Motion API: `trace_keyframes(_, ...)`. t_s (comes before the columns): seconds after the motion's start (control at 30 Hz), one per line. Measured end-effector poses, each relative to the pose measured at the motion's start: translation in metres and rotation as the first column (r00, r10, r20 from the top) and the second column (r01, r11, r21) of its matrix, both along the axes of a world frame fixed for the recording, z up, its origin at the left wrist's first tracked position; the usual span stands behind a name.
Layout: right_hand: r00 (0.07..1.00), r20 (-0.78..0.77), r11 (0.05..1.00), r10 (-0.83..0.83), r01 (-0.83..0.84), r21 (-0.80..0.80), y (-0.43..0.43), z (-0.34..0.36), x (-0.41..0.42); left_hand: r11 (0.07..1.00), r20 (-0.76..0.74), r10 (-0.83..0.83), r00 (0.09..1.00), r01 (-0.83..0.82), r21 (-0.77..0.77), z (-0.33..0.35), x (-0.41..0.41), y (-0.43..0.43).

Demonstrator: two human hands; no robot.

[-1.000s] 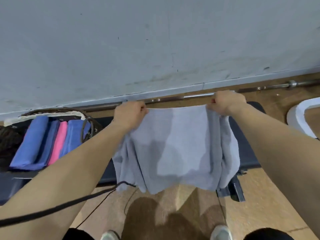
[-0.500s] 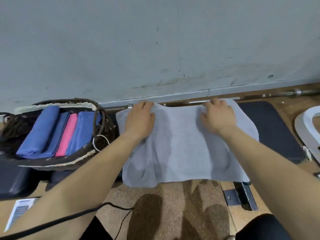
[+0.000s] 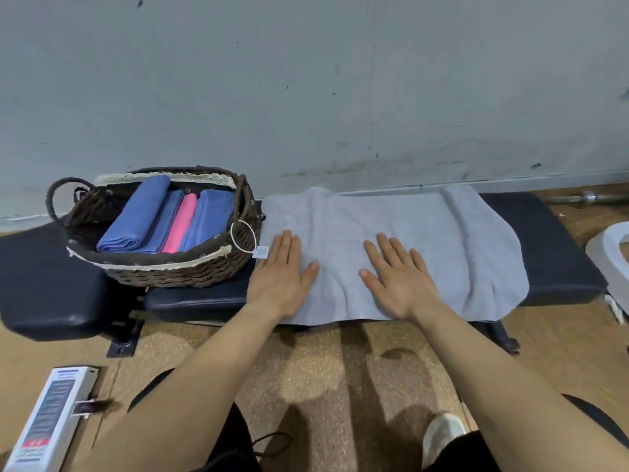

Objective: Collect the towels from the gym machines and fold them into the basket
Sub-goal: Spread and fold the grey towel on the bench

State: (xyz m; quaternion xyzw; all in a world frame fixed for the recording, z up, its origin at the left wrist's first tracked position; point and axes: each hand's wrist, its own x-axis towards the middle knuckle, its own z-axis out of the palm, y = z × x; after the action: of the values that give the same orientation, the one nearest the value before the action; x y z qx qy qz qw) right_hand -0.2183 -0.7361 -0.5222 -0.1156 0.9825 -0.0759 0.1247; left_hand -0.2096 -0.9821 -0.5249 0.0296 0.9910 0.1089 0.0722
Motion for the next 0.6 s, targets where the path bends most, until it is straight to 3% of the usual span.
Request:
trace_keyframes(0.07,1.000,0.020,1.000,0.024,-0.024,-0.005,0.003,0.003,-0.002,0.999,0.027,-0.028,0.999,0.029,-0.043,0.001,0.003,-0.011)
trace_keyframes(0.17,0.999,0.046,0.982,0.026,-0.017,-0.188,0.010,0.017,-0.002,0.999,0.034,0.007,0.999,-0.005,-0.054,0.015,0.007,-0.001)
trace_keyframes(0.33,0.975,-0.180,0.950,-0.129,0.070,-0.303,0.067,0.041,-0.001,0.993,-0.058,-0.058,0.997,0.063,0.097,0.051,-0.007,0.077)
trace_keyframes(0.43,0.932,-0.200,0.923,-0.302,0.233,-0.305,0.117,0.042,0.001,0.980,-0.036,-0.164,0.986,0.167,0.110,0.064,-0.030,0.136)
trace_keyframes(0.53,0.816,-0.125,0.796,-0.564,0.497,-0.344,0.154,0.042,0.003,0.953,-0.105,-0.277,0.955,0.287,0.093,0.069,-0.059,0.189)
trace_keyframes(0.6,0.744,-0.129,0.741,-0.655,0.600,-0.302,0.170,0.041,0.001,0.940,-0.153,-0.296,0.943,0.316,0.127,0.072,-0.083,0.221)
